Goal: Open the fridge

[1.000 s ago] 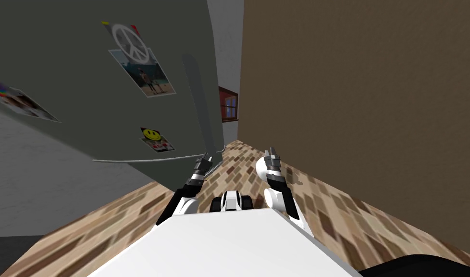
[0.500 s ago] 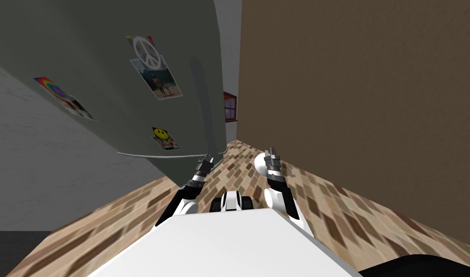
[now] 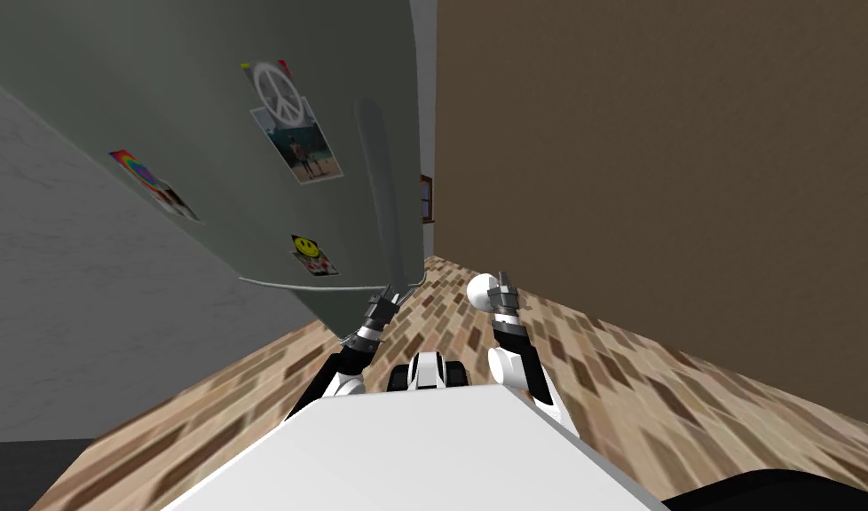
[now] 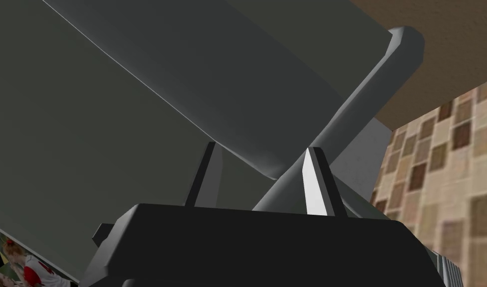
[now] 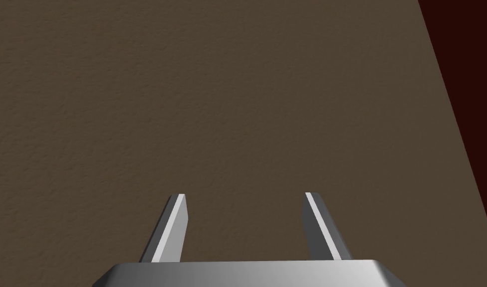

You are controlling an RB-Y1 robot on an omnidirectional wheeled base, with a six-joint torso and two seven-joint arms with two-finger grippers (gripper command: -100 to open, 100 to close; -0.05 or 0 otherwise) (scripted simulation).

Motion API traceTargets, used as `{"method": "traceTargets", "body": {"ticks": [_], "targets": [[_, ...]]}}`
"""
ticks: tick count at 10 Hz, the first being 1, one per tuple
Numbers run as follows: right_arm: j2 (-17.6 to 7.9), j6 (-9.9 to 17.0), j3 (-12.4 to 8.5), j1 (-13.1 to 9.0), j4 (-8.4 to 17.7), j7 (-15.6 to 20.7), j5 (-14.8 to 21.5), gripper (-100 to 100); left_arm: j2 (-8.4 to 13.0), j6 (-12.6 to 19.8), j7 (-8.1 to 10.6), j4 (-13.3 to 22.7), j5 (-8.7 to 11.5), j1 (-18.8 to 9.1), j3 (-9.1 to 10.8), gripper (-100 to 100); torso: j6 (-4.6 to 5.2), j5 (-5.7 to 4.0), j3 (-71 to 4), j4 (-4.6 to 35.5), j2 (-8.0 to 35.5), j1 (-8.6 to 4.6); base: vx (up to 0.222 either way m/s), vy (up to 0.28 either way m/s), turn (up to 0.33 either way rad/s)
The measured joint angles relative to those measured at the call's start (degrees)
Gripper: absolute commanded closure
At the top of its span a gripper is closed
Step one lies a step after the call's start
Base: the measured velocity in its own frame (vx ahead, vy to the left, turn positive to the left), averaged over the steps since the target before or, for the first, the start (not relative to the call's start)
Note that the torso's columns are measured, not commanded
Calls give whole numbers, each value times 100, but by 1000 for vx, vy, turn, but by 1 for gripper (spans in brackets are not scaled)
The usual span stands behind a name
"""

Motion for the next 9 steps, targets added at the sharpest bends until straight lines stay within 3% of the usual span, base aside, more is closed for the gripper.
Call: {"method": "traceTargets", "body": {"ticks": [5,6,9], "targets": [[0,0,0,-1,0,0,0,0,438,-170,137,-70,42,-79,-295,100,12,0,16,10,31,-1,-217,149,-112],[0,0,0,0,0,0,0,0,489,-192,159,-85,40,-74,-348,-100,3,0,14,11,26,-2,-51,53,81],[2,-1,1,4,-1,0,0,0,597,-19,135,-440,93,103,-332,-100,21,-3,-38,-44,-69,-37,66,-35,61]]}}
